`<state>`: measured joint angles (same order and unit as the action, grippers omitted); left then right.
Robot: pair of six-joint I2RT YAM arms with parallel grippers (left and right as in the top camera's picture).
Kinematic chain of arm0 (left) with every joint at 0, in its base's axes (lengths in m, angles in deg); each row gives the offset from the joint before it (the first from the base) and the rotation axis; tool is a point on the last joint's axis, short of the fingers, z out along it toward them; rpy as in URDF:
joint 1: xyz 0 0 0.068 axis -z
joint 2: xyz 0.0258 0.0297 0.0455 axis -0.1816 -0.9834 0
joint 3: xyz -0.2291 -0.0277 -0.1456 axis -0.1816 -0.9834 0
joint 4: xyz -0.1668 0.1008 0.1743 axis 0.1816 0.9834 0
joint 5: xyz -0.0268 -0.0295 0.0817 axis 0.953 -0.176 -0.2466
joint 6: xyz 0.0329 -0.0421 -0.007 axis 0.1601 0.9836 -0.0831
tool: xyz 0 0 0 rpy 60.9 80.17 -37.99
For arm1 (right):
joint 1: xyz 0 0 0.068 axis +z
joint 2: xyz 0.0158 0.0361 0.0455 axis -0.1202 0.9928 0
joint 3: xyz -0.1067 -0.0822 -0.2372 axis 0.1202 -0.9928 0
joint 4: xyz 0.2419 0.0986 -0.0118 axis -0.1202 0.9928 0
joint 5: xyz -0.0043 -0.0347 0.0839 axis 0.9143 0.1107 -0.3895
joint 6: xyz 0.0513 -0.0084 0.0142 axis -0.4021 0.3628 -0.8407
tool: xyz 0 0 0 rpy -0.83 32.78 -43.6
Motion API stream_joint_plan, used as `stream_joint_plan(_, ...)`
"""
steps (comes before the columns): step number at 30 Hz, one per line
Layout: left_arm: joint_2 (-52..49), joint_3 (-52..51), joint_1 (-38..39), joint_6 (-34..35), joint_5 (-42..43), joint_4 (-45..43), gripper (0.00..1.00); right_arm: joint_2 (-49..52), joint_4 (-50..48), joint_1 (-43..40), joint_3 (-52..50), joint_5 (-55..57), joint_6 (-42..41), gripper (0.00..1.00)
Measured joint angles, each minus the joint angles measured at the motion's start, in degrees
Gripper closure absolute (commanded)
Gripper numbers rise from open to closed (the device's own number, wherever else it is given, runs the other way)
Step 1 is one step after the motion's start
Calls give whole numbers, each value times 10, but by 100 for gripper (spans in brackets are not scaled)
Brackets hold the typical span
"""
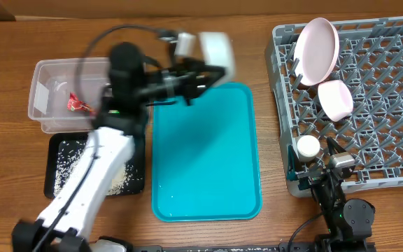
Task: Sort waste into correct bins and load items into the dishwasher
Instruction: 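Carry the empty white bowl with the left gripper into the dish rack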
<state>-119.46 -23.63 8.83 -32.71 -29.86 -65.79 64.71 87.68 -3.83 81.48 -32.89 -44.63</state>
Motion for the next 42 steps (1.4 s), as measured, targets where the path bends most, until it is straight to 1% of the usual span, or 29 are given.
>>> stream_joint_plan(3, -60, 27, 44, 83, -20, -71, 96, 0, 0, 0, 0, 0, 0, 0)
stream_joint_plan(6, -154, 89, 73, 147, -27, -92, 96, 0, 0, 0, 0, 0, 0, 0)
stream_joint_plan(10, -269, 178, 100, 200, -34, -99, 96, 0, -1, 0, 0, 0, 0, 0)
stream_joint_plan(13, -330, 240, 117, 228, -42, -106, 96, 0, 0, 0, 0, 0, 0, 0)
stream_joint_plan(17, -383, 302, 139, 254, -51, -113, 96, 0, 0, 0, 0, 0, 0, 0)
stream_joint_plan(21, -418, 326, 153, 267, -58, -169, 96, 0, 0, 0, 0, 0, 0, 0)
stream_joint_plan(22, -424, 328, 156, 271, -60, -171, 96, 0, 0, 0, 0, 0, 0, 0)
stream_joint_plan(31, -465, 329, 159, 286, -71, -152, 96, 0, 0, 0, 0, 0, 0, 0)
stream_joint_plan(33, -468, 329, 159, 286, -71, -147, 93, 0, 0, 0, 0, 0, 0, 0)
stream_joint_plan(39, -469, 331, 159, 285, -75, -83, 92, 0, 0, 0, 0, 0, 0, 0)
stream_joint_plan(40, -469, 331, 159, 285, -76, -74, 92, 0, 0, 0, 0, 0, 0, 0)
stream_joint_plan(41, -469, 331, 159, 285, -76, -66, 84, 0, 0, 0, 0, 0, 0, 0)
stream_joint_plan(42, -469, 331, 159, 283, -77, -61, 70, 0, 0, 0, 0, 0, 0, 0)
